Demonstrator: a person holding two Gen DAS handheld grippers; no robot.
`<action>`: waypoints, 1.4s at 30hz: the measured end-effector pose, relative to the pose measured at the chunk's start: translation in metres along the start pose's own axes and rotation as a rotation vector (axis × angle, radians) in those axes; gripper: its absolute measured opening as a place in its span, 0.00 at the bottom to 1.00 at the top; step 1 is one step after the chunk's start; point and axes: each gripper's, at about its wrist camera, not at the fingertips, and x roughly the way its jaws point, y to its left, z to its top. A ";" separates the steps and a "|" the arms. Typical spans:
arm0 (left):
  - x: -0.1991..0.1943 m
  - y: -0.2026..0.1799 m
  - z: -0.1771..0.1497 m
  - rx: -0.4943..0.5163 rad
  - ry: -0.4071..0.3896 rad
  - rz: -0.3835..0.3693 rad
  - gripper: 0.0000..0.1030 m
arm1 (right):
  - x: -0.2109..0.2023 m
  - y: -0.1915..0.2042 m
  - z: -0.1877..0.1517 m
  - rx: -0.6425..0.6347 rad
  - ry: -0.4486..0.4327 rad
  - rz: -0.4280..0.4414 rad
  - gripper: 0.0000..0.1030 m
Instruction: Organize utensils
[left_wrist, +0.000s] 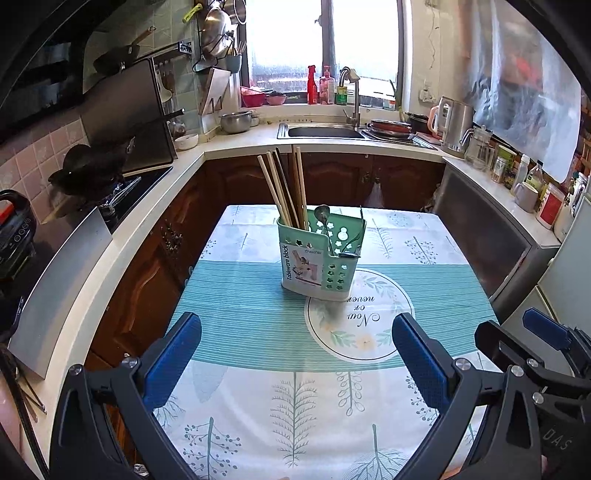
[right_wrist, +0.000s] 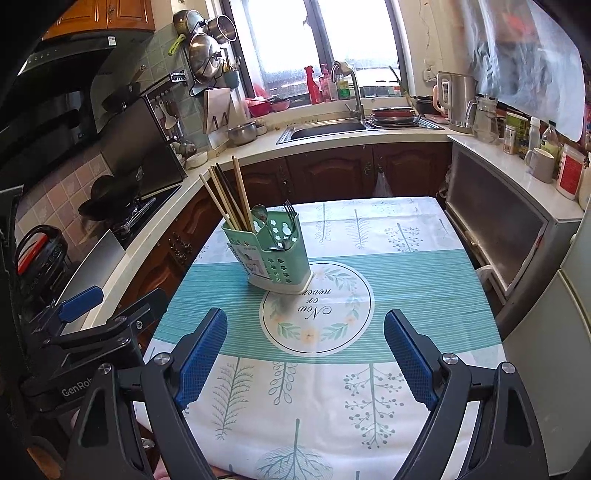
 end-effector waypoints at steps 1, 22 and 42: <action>0.000 0.000 0.000 0.000 0.000 0.001 0.99 | -0.001 0.000 0.000 0.001 -0.002 0.000 0.86; -0.002 0.004 0.003 -0.004 0.006 0.002 0.99 | 0.002 0.005 0.001 0.016 0.015 0.008 0.86; -0.004 0.010 0.004 -0.004 -0.002 0.005 0.99 | 0.017 0.009 0.000 0.031 0.022 0.037 0.86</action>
